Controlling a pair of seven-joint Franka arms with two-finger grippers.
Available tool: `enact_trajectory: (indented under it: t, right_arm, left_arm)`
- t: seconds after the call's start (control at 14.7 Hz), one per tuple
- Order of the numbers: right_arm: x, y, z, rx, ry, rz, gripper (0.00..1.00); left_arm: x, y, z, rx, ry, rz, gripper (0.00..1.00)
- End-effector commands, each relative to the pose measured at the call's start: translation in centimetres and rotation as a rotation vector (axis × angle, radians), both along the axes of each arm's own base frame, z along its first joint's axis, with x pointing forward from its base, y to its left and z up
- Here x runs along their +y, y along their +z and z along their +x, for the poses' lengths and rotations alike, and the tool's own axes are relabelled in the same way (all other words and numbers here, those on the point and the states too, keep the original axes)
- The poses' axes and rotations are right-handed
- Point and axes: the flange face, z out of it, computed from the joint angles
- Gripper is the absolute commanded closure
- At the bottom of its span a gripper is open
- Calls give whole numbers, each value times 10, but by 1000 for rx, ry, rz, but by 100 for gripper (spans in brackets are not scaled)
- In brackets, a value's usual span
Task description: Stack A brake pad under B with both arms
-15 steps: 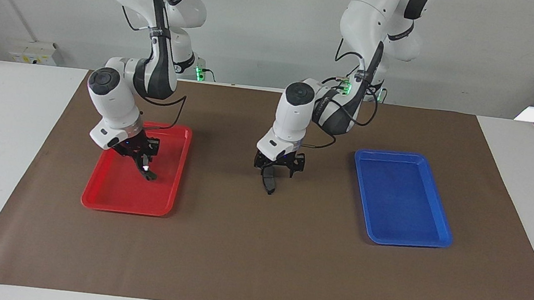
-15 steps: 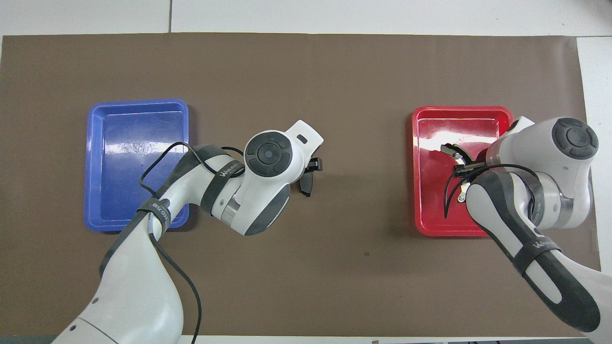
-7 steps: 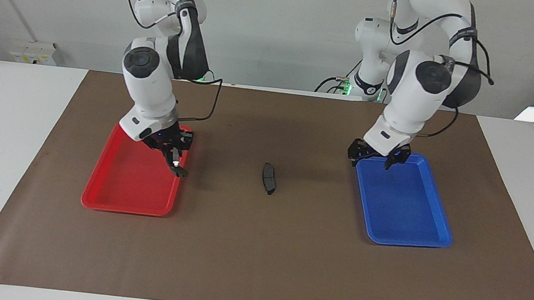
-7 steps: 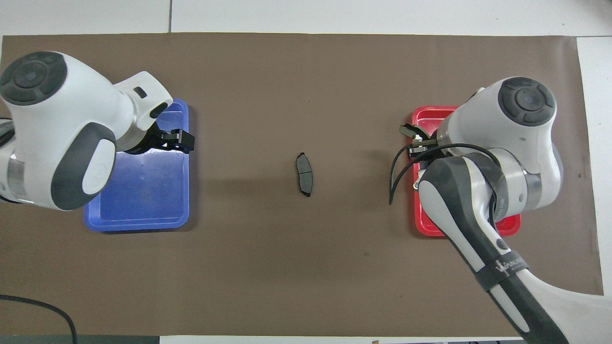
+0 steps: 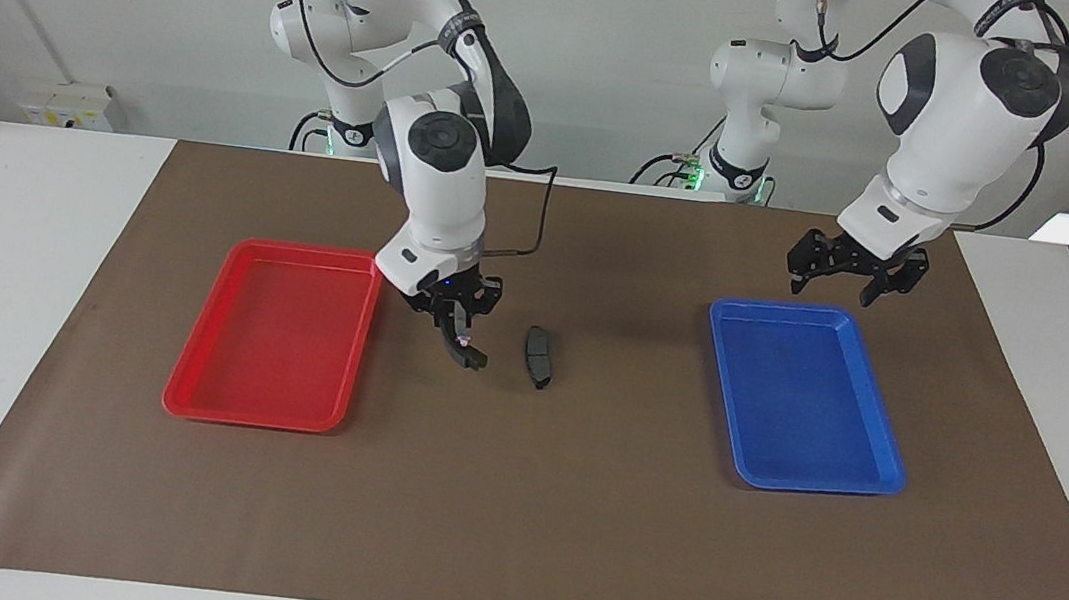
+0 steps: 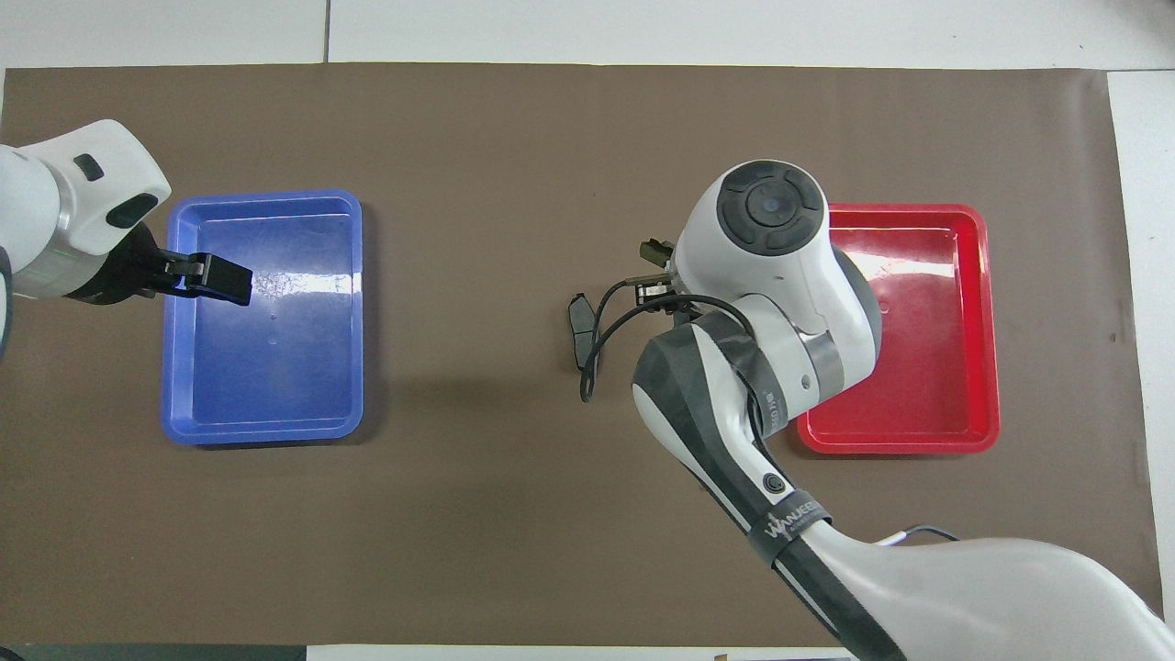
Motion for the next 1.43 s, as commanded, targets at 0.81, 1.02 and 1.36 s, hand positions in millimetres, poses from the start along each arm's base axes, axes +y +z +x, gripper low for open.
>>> enact_trajectory:
  t: [0.81, 1.02, 1.36]
  right_arm:
    - [77, -72, -14, -81, 58, 36, 100]
    - [86, -77, -22, -69, 75, 30, 100]
    - [87, -79, -24, -74, 78, 31, 100]
  left_arm:
    - [93, 23, -26, 121, 26, -1, 0]
    - [91, 24, -25, 119, 29, 0, 0]
    - [92, 24, -25, 119, 32, 0, 0]
